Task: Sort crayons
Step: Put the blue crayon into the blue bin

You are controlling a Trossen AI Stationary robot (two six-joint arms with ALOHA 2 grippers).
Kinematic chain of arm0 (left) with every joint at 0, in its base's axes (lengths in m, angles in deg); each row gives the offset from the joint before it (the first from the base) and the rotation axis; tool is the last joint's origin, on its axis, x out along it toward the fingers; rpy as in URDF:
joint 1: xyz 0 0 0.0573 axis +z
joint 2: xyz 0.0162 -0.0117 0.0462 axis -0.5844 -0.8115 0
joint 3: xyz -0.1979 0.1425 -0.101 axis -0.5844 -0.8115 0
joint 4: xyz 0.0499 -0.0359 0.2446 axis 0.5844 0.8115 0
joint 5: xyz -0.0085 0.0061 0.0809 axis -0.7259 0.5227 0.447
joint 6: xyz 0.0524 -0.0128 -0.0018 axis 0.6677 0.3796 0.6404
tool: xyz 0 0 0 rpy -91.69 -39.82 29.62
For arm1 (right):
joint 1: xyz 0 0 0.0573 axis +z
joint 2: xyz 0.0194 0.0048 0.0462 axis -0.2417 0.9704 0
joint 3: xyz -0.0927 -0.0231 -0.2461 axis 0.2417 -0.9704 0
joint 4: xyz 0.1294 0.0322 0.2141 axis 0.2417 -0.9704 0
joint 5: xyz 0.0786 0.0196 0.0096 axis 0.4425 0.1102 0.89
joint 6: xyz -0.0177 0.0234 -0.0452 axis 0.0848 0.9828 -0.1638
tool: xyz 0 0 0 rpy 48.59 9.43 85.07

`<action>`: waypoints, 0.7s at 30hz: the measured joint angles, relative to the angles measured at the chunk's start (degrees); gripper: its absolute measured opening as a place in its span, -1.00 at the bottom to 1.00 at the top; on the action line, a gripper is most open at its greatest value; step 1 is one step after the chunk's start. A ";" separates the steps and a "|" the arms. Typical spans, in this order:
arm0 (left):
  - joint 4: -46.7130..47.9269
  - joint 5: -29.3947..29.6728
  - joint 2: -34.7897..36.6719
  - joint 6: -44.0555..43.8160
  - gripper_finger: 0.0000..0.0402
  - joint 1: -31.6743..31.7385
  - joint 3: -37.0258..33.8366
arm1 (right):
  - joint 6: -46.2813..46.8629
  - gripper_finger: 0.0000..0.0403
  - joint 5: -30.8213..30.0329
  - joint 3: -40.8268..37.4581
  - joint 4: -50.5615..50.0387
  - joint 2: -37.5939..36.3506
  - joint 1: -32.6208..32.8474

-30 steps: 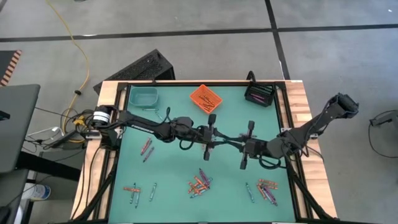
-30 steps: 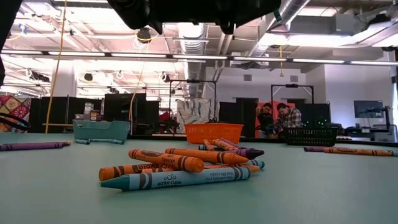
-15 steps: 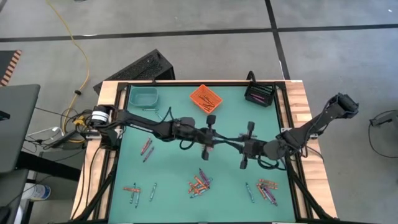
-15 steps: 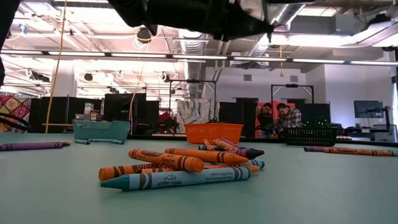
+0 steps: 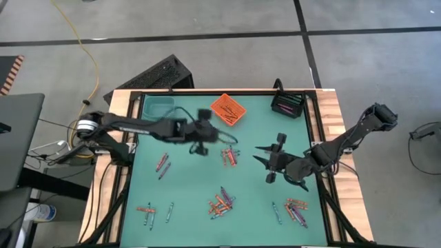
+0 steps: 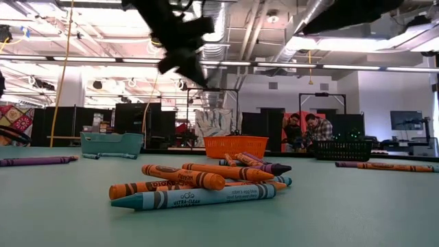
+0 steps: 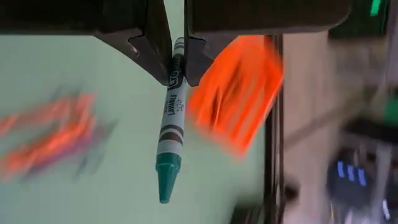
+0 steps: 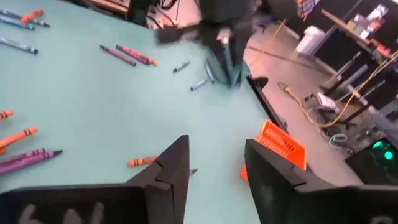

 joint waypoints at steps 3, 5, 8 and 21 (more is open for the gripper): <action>9.50 0.05 2.97 -2.45 -1.00 5.79 0.00 | 2.39 -0.22 0.23 0.02 -1.94 0.00 0.23; 14.51 -0.34 4.98 -3.21 -1.00 9.89 0.00 | 3.47 -0.23 1.19 0.02 -2.92 0.00 0.46; 19.78 -3.13 6.96 -3.02 -1.00 16.36 0.04 | 4.12 -0.24 2.58 0.02 -3.44 0.02 0.66; 31.93 -8.46 7.10 -0.20 -0.96 40.02 0.00 | 5.71 -0.26 4.70 0.02 -3.78 0.02 0.74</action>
